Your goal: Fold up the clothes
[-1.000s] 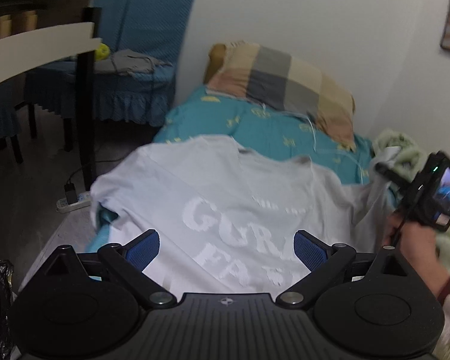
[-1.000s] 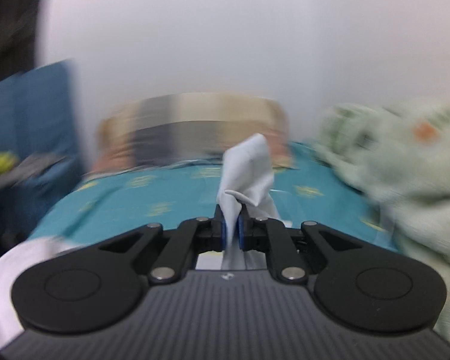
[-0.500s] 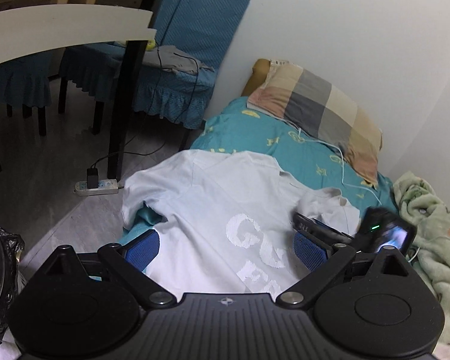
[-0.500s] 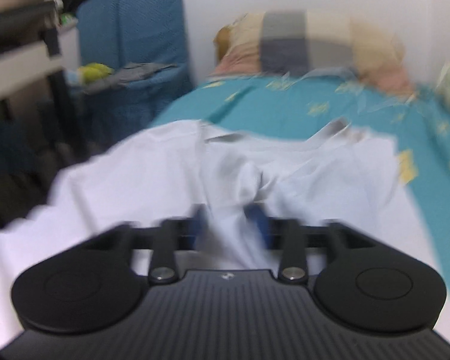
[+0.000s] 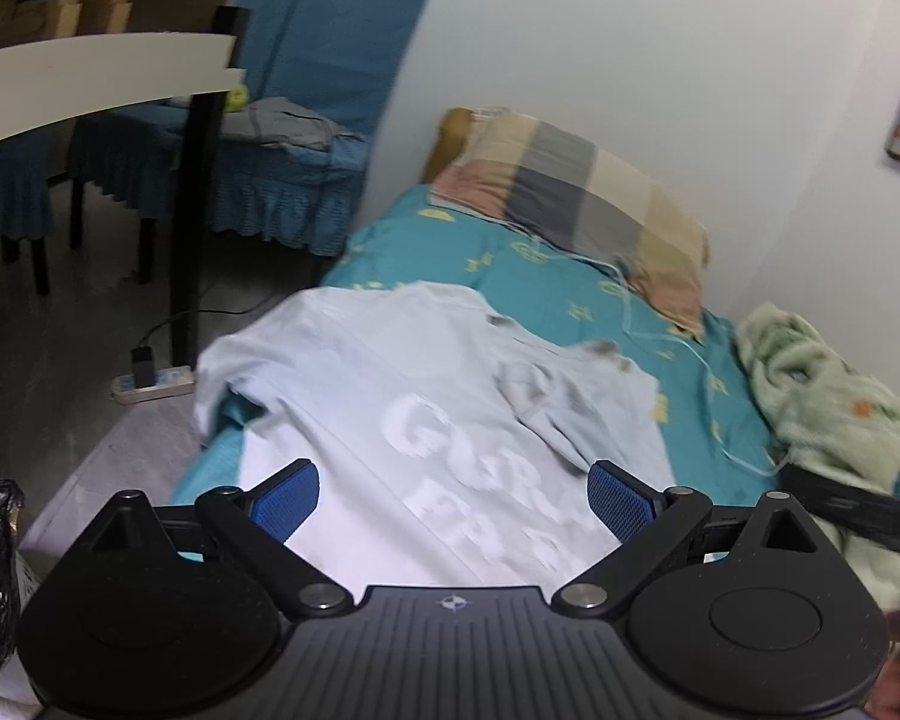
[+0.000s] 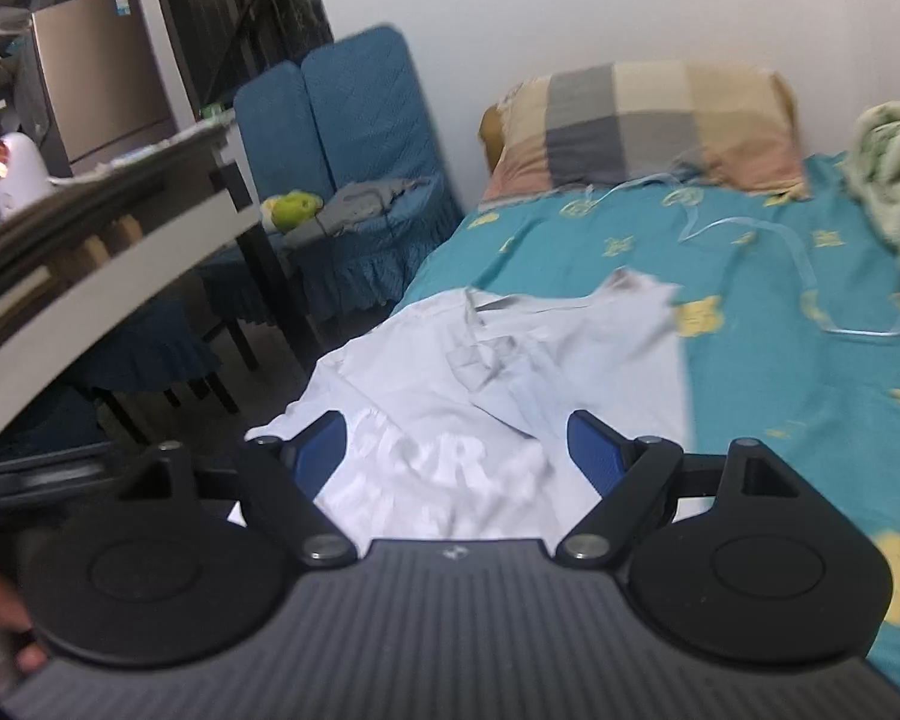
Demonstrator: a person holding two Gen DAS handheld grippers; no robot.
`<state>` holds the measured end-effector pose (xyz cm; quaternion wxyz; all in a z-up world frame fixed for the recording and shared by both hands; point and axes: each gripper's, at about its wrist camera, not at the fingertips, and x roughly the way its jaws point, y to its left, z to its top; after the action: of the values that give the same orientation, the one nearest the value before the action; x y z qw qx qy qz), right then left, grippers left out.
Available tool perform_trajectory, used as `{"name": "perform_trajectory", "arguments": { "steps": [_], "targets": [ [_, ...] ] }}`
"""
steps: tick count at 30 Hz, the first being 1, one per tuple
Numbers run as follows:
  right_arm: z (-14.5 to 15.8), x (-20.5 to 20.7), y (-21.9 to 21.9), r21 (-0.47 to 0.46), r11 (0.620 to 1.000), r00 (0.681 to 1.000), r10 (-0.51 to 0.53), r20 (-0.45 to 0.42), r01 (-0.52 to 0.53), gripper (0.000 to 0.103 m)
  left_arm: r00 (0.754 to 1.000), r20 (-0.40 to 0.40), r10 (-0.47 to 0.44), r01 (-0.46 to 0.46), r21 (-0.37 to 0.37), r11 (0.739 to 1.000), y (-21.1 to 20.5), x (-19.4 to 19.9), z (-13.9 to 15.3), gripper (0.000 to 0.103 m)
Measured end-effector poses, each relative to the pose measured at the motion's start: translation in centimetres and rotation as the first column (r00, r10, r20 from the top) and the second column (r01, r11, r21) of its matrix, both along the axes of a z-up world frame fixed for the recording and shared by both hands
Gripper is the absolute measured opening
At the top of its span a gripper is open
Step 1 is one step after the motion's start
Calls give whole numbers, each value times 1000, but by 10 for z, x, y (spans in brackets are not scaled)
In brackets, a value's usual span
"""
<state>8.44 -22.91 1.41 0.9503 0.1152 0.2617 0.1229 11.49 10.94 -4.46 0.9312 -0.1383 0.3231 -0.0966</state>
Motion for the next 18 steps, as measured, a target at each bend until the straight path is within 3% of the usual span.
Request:
{"name": "perform_trajectory", "arguments": {
  "steps": [4,9,13,18],
  "targets": [
    [17,-73,-34,43,997,998,-62,15,61,82,997,-4,-80,80,21,997,-26,-28,0,98],
    [-3,-136,-75,175,967,980,-196,44,186,82,983,8,-182,182,-2,983,-62,-59,3,98],
    [-14,-141,-96,215,944,966,-259,18,249,82,966,-35,-255,252,-73,965,-94,-82,-7,96],
    [-22,-137,-112,230,928,952,-306,27,292,82,918,-154,-366,337,-184,923,-146,-96,-36,90]
  ]
}}
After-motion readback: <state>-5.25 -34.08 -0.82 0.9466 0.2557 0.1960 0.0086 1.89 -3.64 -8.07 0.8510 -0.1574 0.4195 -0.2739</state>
